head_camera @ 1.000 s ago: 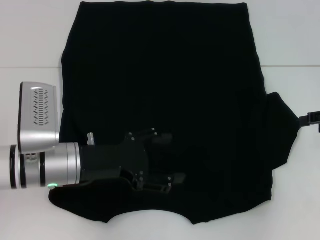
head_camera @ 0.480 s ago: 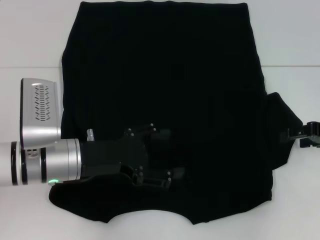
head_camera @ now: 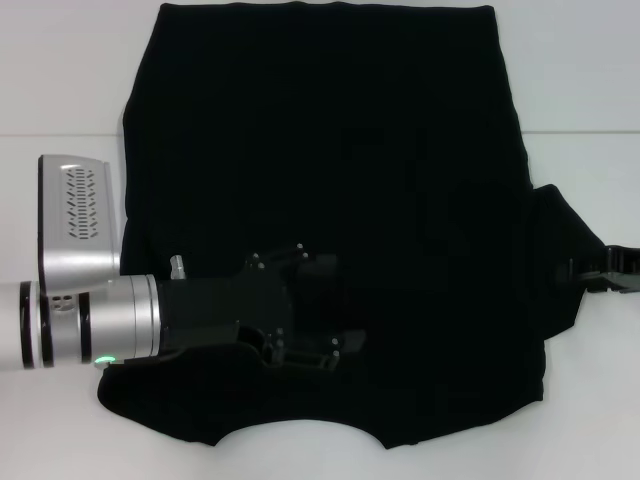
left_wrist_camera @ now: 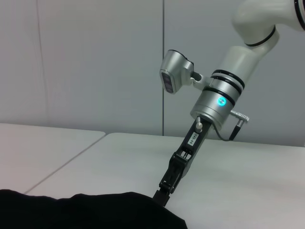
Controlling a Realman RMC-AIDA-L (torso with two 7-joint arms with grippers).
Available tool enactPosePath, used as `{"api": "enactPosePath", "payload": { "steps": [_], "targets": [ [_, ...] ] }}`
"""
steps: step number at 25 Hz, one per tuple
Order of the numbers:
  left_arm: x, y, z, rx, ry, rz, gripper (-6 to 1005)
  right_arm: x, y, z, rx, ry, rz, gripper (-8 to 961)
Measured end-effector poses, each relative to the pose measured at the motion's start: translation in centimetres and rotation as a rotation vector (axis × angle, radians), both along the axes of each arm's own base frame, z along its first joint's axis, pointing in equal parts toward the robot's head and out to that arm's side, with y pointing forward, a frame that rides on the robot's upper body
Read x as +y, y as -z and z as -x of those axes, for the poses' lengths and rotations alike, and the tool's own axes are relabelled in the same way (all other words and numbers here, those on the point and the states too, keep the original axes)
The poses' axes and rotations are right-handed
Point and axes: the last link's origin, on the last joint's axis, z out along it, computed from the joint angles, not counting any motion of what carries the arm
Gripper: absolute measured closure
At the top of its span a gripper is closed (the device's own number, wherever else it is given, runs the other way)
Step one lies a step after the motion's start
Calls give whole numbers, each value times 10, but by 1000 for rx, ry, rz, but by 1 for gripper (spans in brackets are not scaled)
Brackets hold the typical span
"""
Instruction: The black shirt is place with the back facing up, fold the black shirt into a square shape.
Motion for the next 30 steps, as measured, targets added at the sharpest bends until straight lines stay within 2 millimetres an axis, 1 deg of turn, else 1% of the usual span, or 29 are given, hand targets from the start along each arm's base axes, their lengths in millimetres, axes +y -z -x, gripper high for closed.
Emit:
{"api": "enactPosePath", "payload": {
  "steps": [10,15,20,26,30],
  "targets": [
    [2,-2,1,-6,-12,-16,49,3,4,1,-8,-8,-20,467],
    [2,-2,1,-7,-13,-16,50,2,5,0,-10,-8,-22,701],
    [2,-2,1,-9,-14,-16,49,1,4,-2,-14,-3,-28,910],
    [2,-1,1,-11,-14,-15,50,3,-4,-4,-17,4,-43,954],
    [2,-1,0,-12,-14,-15,50,2,-3,-5,-15,7,-38,922]
  ]
}}
